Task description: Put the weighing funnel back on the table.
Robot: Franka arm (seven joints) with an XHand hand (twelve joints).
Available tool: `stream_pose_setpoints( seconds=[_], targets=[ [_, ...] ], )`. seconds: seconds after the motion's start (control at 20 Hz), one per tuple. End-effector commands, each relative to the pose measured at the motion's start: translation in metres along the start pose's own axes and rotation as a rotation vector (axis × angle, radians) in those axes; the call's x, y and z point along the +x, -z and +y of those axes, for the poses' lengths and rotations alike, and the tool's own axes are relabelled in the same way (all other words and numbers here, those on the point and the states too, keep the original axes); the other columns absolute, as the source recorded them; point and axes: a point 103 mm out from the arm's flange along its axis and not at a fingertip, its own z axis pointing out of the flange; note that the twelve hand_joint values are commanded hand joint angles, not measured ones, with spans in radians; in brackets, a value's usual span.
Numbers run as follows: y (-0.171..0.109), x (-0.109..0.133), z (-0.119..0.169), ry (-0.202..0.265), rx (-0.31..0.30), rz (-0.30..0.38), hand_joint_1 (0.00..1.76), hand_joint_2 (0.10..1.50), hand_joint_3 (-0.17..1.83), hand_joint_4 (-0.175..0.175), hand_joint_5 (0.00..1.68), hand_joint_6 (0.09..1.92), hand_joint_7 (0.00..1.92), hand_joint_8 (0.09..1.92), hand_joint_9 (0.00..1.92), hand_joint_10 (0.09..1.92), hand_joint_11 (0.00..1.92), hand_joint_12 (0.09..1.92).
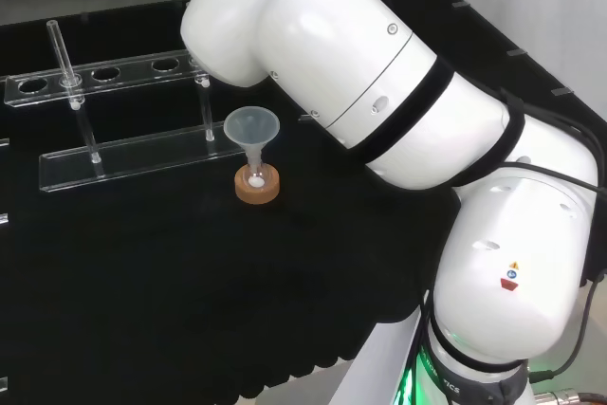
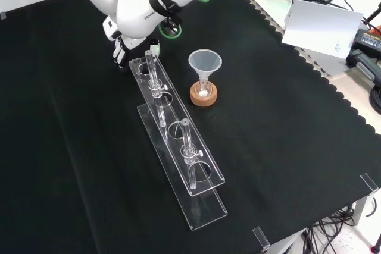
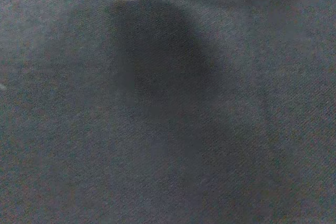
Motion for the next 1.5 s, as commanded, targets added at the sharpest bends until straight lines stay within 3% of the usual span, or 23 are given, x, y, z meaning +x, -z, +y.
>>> stream_pose_setpoints(
  seconds=[0.05,0.3,0.65,1.5],
  targets=[
    [-0.005,0.006,-0.004,0.018,0.052,0.02,0.86,0.66,0.6,-0.011,0.31,0.28,0.2,0.69,0.52,0.59,0.4,1.29],
    [0.005,0.001,-0.014,0.022,0.029,0.034,0.84,0.63,0.59,-0.007,0.25,0.09,0.06,0.66,0.36,0.66,0.24,1.36],
    [0.035,-0.008,-0.052,0.009,-0.049,0.059,0.82,0.62,0.57,-0.004,0.25,0.09,0.04,0.65,0.32,0.67,0.2,1.38],
    [0.08,0.002,-0.151,-0.003,-0.14,0.07,0.81,0.62,0.56,-0.004,0.29,0.09,0.09,0.66,0.37,0.68,0.24,1.38]
  ],
)
